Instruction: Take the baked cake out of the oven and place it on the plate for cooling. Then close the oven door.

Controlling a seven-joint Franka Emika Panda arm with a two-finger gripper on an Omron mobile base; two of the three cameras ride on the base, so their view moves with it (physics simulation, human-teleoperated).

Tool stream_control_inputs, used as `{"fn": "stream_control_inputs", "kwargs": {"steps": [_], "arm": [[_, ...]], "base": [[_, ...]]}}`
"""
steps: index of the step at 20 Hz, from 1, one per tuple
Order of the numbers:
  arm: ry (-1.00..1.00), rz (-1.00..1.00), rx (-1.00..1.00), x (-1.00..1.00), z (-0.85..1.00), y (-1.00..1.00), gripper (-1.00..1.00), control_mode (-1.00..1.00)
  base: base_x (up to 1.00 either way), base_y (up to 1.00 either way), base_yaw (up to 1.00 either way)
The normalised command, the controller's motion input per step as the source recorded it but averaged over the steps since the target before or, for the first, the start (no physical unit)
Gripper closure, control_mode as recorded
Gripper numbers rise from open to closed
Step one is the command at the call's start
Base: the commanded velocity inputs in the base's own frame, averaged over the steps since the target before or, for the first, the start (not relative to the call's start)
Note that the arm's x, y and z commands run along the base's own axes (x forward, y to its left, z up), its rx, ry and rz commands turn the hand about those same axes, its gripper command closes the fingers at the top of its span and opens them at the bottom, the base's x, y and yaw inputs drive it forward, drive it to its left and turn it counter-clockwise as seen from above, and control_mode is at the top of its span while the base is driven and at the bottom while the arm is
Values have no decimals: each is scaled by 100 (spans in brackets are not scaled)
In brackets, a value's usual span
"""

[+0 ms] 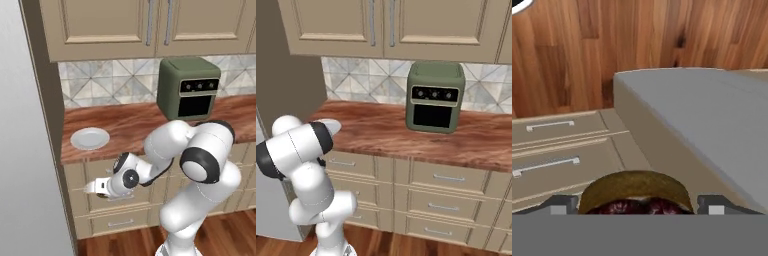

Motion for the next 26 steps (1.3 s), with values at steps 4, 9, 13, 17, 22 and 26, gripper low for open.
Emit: {"fn": "stream_control_inputs", "kwargs": {"steps": [4, 9, 13, 17, 22, 26], "arm": [[0, 0, 0, 0, 0, 0, 100, 100], [0, 0, 0, 0, 0, 0, 100, 100], [0, 0, 0, 0, 0, 0, 100, 100], [0, 0, 0, 0, 0, 0, 100, 100], [0, 0, 0, 0, 0, 0, 100, 100], [0, 0, 0, 0, 0, 0, 100, 100]], "base": [[77, -17, 9], [69, -1, 12], [46, 0, 5], [49, 0, 1], [18, 0, 2], [-1, 0, 0]]}}
